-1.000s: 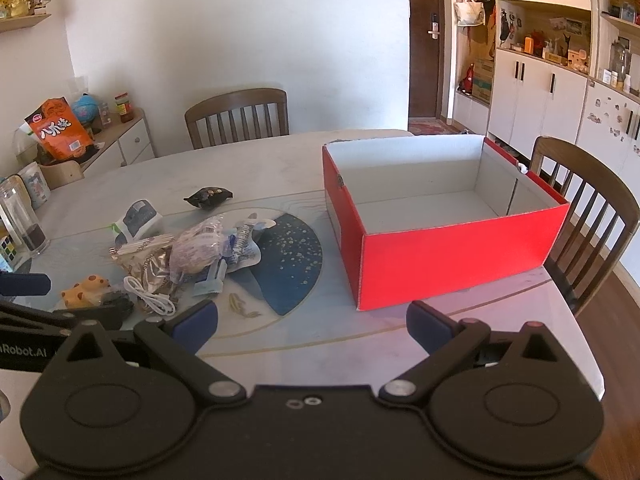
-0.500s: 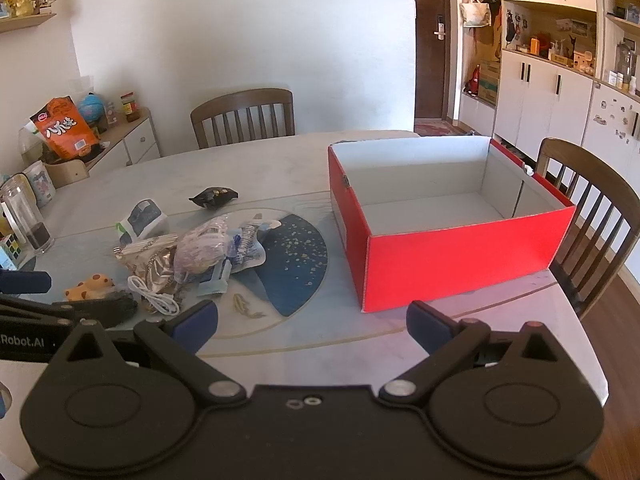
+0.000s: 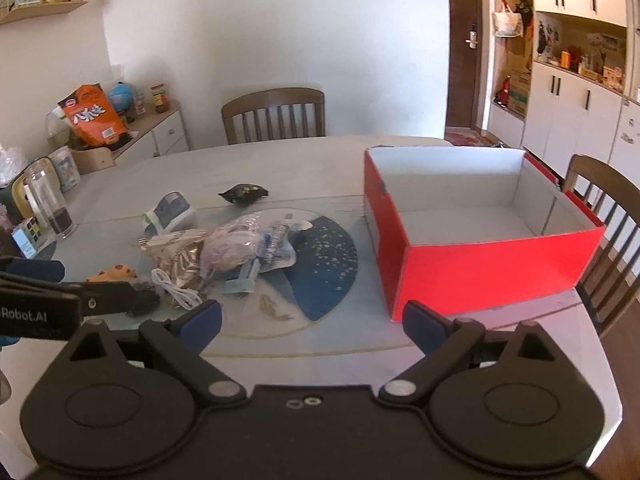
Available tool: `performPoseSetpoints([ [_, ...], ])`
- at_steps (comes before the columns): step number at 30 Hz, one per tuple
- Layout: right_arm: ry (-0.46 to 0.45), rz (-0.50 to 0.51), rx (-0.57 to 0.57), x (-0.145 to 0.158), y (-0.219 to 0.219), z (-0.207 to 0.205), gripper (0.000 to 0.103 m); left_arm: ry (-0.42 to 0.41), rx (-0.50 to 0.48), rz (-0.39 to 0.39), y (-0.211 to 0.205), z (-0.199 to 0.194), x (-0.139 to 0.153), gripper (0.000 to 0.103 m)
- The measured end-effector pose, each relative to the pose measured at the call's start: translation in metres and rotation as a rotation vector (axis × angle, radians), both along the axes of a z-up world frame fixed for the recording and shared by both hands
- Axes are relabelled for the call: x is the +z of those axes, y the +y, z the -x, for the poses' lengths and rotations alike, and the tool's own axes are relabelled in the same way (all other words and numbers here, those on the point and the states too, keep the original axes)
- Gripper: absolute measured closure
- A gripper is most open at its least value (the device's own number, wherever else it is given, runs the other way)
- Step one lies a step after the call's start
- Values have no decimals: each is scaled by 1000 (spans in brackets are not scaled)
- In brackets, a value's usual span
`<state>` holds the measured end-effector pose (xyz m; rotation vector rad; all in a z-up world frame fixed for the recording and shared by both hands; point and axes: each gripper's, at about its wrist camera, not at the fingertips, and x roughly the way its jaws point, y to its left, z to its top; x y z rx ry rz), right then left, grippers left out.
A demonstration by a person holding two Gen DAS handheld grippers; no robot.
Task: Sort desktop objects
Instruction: 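Move both tools toward the pile of objects on the table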
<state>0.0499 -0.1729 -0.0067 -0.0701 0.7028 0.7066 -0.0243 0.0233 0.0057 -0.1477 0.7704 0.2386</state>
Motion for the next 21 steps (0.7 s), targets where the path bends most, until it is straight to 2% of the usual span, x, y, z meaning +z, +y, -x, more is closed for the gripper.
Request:
performPoseSetpoints([
  [4, 2, -3, 26, -1, 12, 2, 6, 8, 28, -16, 11, 0, -2, 1],
  [10, 19, -4, 51, -1, 29, 1, 10, 28, 35, -2, 30, -7, -9, 7],
  [13, 25, -2, 61, -3, 42, -1, 11, 53, 48, -49, 38, -10, -13, 7],
  [21, 27, 15, 98, -12, 74, -1, 17, 50, 15, -65, 64, -10, -30, 7],
])
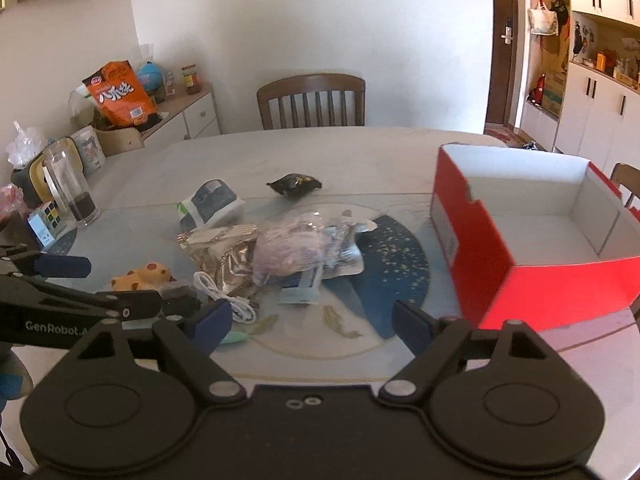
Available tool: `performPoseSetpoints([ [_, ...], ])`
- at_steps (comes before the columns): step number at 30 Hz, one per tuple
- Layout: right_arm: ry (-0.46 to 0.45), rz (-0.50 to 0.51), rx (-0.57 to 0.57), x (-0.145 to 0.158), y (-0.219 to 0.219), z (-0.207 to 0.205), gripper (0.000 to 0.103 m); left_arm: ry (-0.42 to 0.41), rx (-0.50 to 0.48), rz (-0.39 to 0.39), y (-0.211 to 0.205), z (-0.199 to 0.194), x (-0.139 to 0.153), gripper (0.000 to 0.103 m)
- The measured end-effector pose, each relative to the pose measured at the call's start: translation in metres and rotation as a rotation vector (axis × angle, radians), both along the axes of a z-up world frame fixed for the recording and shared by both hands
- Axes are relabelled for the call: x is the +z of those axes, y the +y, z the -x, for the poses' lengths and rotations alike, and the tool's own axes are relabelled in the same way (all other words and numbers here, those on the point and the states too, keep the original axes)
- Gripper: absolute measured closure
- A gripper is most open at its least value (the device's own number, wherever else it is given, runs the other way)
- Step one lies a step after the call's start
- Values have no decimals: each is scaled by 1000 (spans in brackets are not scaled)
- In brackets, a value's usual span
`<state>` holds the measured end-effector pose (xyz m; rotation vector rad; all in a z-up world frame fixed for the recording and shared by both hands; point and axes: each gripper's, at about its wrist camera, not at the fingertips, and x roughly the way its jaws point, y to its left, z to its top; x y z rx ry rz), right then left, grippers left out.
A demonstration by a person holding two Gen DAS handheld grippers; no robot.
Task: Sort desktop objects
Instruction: 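Move both tools toward the pile of objects on the table, then grasp the yellow spotted toy with the left tool while the right tool grasps the white cable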
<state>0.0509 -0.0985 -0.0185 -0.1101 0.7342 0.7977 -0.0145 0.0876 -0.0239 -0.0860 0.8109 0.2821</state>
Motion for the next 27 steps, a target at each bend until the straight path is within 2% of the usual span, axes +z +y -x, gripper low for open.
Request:
performPoseSetpoints([
  [3, 0, 9, 20, -3, 13, 0, 18, -5, -3, -7, 12, 2, -8, 7],
  [13, 10, 71, 101, -25, 59, 1, 27, 54, 25, -4, 52, 0, -42, 7],
  [27, 38, 151, 139, -55, 106, -5, 39, 83, 11, 6, 84, -7, -67, 20],
])
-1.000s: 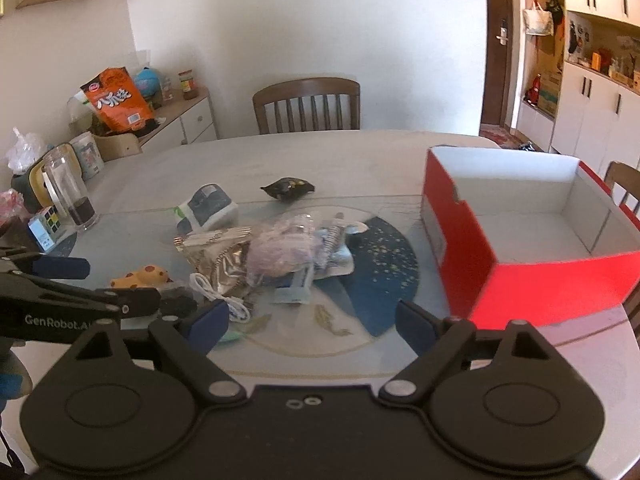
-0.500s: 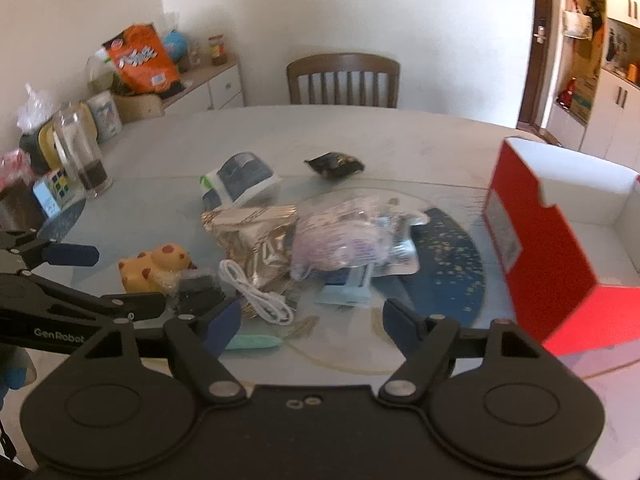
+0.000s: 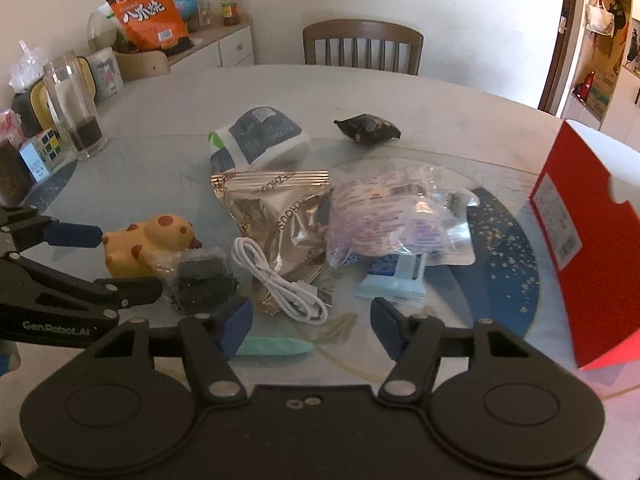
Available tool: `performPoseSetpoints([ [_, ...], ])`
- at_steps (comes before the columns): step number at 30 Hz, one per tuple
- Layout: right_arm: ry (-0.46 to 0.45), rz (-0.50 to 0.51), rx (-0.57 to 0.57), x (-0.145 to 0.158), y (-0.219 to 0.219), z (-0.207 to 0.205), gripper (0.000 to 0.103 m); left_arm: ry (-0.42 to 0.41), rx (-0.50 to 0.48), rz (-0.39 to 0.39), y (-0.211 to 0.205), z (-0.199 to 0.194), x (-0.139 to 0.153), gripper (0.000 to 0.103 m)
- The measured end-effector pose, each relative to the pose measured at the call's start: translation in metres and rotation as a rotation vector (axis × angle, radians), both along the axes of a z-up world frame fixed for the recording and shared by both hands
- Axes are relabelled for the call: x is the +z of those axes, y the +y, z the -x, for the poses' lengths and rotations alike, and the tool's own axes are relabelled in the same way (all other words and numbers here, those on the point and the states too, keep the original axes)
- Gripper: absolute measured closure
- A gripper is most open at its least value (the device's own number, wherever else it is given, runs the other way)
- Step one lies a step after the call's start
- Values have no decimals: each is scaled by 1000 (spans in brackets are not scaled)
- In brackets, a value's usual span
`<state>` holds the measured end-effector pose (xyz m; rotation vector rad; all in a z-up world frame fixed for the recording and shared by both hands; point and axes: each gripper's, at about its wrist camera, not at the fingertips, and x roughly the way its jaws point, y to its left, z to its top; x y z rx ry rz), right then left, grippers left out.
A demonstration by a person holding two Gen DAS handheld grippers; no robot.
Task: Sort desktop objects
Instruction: 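Grasp the yellow spotted toy with the left tool while the right tool grasps the white cable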
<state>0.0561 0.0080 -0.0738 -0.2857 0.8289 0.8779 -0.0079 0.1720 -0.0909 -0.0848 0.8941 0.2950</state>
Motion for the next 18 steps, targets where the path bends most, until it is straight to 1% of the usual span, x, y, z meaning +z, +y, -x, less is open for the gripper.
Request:
performPoseSetpoints([
  [3, -5, 16, 13, -4, 8, -2, 42, 5, -2, 4, 5, -4, -3, 27],
  [6, -14, 31, 22, -7, 16, -4, 45, 2, -14, 11, 8, -5, -5, 29],
  [9, -16, 38, 36, -9, 21, -5, 47, 0, -31, 10, 8, -7, -7, 32],
  [14, -19, 45, 56, -10, 28, -4, 50, -4, -34, 20, 9, -9, -11, 37],
  [16, -12, 43, 65, -10, 30, -4, 53, -10, -31, 24, 10, -10, -12, 38],
  [17, -7, 41, 67, -10, 30, -5, 54, -13, -34, 29, 10, -10, -12, 41],
  [18, -1, 39, 74, -10, 30, -5, 57, -16, -36, 34, 11, -11, -12, 42],
])
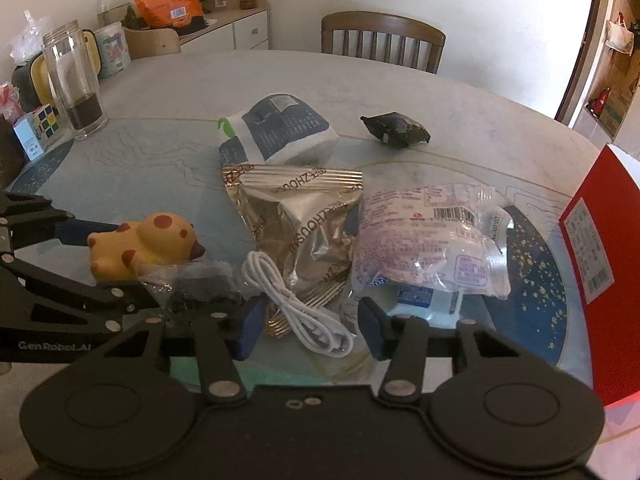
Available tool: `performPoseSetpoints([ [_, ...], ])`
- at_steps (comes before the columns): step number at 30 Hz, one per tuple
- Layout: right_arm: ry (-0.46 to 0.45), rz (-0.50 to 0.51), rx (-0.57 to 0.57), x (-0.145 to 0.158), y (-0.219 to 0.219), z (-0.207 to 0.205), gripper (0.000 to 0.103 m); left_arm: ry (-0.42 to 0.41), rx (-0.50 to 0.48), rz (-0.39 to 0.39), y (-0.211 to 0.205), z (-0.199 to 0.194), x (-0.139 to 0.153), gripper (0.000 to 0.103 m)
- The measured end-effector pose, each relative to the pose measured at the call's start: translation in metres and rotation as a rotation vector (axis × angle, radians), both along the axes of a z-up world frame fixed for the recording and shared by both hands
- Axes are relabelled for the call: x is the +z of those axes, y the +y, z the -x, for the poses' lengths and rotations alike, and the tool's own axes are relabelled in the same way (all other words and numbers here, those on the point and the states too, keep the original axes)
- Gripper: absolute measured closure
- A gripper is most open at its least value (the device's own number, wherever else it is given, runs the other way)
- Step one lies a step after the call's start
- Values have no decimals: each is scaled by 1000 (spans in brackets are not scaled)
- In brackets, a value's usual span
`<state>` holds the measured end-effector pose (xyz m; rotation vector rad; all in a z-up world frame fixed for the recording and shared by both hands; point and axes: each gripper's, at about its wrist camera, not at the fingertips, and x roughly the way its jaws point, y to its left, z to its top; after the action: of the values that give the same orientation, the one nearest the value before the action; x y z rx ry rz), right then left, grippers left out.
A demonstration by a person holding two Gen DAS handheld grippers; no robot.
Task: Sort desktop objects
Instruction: 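Grasp the yellow spotted toy with the left tool while the right tool grasps the white cable, then lift the yellow toy and white cable and carry both toward the red shoebox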
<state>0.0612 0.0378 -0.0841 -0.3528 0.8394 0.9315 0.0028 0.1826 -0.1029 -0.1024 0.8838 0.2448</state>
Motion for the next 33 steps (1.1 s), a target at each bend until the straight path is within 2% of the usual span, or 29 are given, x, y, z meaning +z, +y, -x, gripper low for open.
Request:
performPoseSetpoints([
  [3, 7, 10, -3, -1, 1, -1, 64, -6, -2, 3, 0, -1, 0, 46],
  [7, 18, 10, -5, 0, 0, -2, 67, -12, -11, 13, -1, -2, 0, 54],
  [9, 16, 11, 1, 1, 1, -1, 69, -13, -11, 12, -1, -2, 0, 55],
  [12, 8, 12, 2, 4, 1, 1, 78, -14, -3, 16, 0, -2, 0, 56],
  [19, -8, 23, -16, 10, -2, 2, 87, -21, 29, 24, 6, 3, 3, 58],
  [33, -9, 13, -70, 33, -21, 6, 88, -49, 52, 20, 6, 15, 30, 58],
])
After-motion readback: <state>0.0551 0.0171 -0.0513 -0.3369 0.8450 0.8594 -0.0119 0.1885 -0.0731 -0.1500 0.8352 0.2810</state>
